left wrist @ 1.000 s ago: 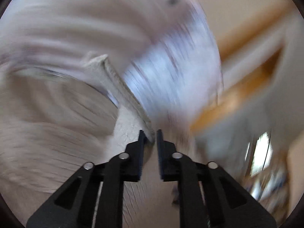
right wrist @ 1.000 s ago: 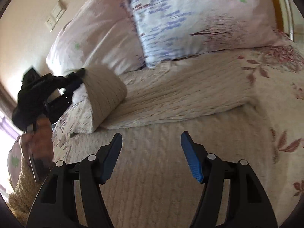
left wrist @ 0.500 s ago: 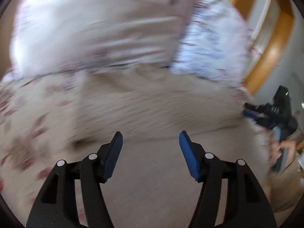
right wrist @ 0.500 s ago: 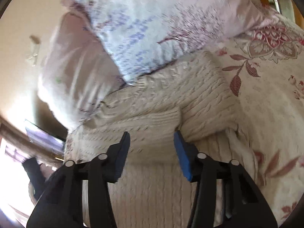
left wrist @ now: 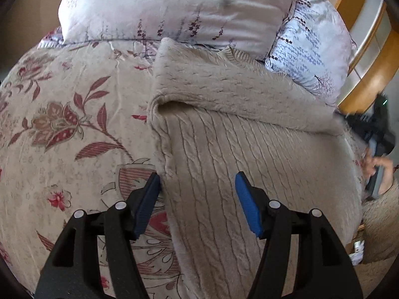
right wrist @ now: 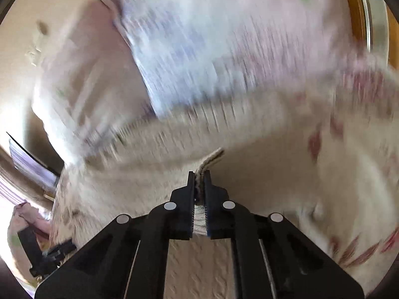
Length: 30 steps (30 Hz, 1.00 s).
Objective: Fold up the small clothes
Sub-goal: 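Grasp the sweater hem with both tools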
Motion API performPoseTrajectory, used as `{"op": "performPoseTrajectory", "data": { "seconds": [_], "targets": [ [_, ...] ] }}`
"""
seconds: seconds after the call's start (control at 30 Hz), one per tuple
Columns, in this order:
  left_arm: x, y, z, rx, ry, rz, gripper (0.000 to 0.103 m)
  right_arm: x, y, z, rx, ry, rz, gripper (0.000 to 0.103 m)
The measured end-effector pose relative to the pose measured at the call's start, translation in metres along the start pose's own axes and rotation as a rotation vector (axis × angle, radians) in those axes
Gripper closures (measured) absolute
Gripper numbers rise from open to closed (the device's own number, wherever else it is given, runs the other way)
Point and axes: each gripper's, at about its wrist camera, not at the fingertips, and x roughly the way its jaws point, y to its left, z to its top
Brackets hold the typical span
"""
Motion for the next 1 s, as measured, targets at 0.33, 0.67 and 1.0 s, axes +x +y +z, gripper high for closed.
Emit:
{"op": "performPoseTrajectory", "data": {
  "seconds": [0.33,0.67,1.0],
  "targets": [
    [-0.002,0.002,-0.005,-0.015,-0.021,-0.017,0.041,0.044,-0.028,0.005,0.028,0.072,-0.223,0.095],
    [-0.011,0.012,-0.017,-0.080,-0.036,-0.121,0.041,-0.047,-0.071,-0.030,0.154,0.028,-0.055,0.047],
    [-0.024,0.012,-0.040,-0.115,-0.047,-0.195,0.041,-0.099,-0.121,-0.091,0.280,0.078,0.021,0.054]
  ]
}}
